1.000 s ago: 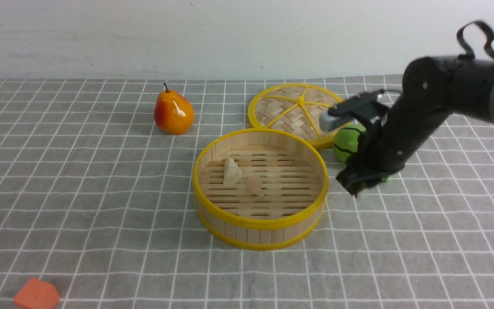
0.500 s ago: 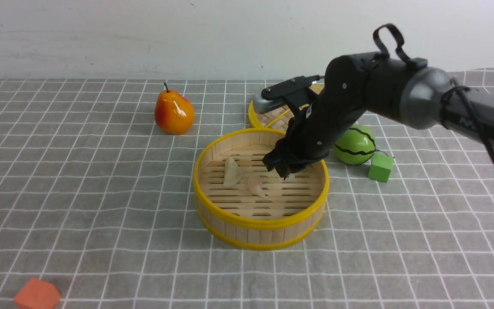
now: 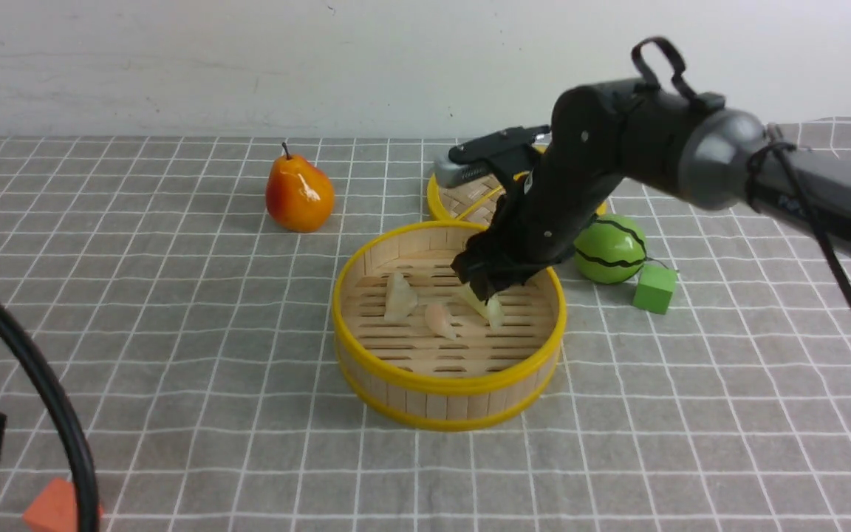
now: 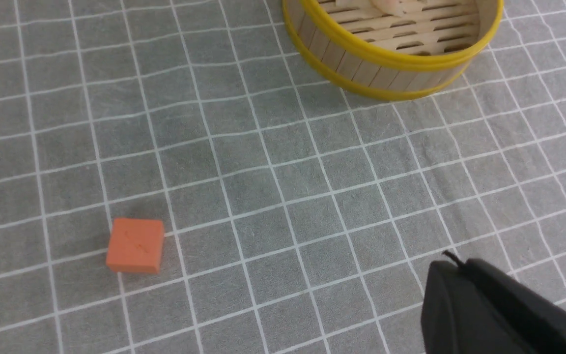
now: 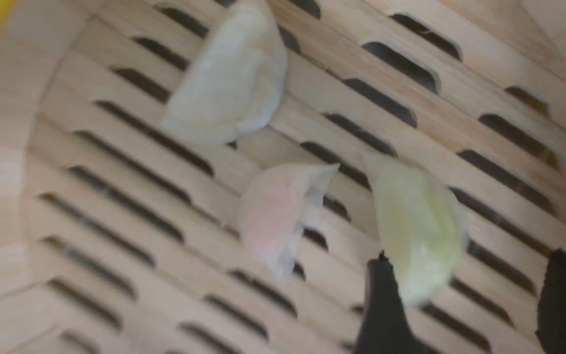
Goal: Put the dumplings into the steamer on the table with the grey tablecloth.
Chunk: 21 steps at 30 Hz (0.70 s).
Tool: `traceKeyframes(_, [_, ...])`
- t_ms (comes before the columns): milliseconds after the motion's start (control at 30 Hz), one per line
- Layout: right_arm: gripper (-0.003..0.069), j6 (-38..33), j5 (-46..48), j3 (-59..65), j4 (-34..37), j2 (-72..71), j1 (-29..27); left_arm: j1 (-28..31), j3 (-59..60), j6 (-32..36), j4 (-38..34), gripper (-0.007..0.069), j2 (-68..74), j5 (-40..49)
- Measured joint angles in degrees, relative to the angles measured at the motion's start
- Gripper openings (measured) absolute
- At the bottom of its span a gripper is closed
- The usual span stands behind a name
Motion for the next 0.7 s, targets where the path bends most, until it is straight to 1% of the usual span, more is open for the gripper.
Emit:
traceKeyframes(100, [0.0365, -0.61, 4.42, -0.28, 0.50, -4.39, 0.00, 0.00, 7.15, 0.00, -2.11, 0.0001, -3.37, -5.81])
traceKeyframes(167, [0.0316, -1.96, 6.68, 0.75, 1.42, -9.50, 0.00, 0.00, 13.11, 0.00, -4.44, 0.0004, -7.24, -11.04])
traceKeyframes(200, [0.0300, -2.36, 6.77, 1.40, 1.72, -10.45, 0.00, 0.00, 14.72, 0.00, -4.98, 0.0004, -8.40, -12.69])
traceKeyframes(267, [0.0241, -3.87, 6.65, 4.72, 3.30, -15.34, 0.00, 0.00, 19.85, 0.00, -6.71, 0.0004, -12.30, -18.69])
traceKeyframes(300, [0.0198, -5.02, 5.80, 7.50, 4.65, -18.84, 0.00, 0.00, 23.02, 0.00, -7.78, 0.0006, -14.84, -23.03])
traceKeyframes(333, [0.0180, -5.30, 5.04, 9.10, 5.07, -20.42, 0.00, 0.00, 24.23, 0.00, -8.17, 0.0006, -15.79, -24.90])
traceKeyframes(367, [0.0145, -6.30, 3.26, 12.59, 6.53, -23.56, 0.00, 0.00, 26.04, 0.00, -8.66, 0.0006, -17.22, -27.75])
traceKeyframes(433, [0.0113, -7.21, 0.94, 16.42, 7.90, -26.83, 0.00, 0.00, 28.06, 0.00, -8.93, 0.0006, -18.83, -31.28])
traceKeyframes(467, [0.0075, -8.48, -2.82, 21.89, 9.60, -31.42, 0.00, 0.00, 29.75, 0.00, -8.98, 0.0006, -19.98, -34.81])
traceKeyframes(500, [0.0057, -9.55, -4.84, 24.64, 10.78, -33.80, 0.00, 0.00, 30.38, 0.00, -8.99, 0.0006, -20.32, -36.28])
traceKeyframes(600, [0.0011, -12.93, -11.89, 33.82, 13.92, -42.45, 0.00, 0.00, 31.54, 0.00, -9.16, 0.0006, -20.52, -39.03])
traceKeyframes(667, [-0.0005, -15.75, -17.49, 41.31, 16.39, -50.70, 0.00, 0.00, 31.73, 0.00, -9.22, 0.0010, -20.52, -39.32])
traceKeyframes(700, [-0.0006, -16.63, -18.54, 42.89, 17.12, -52.59, 0.00, 0.00, 31.73, 0.00, -9.22, 0.0011, -20.52, -39.32])
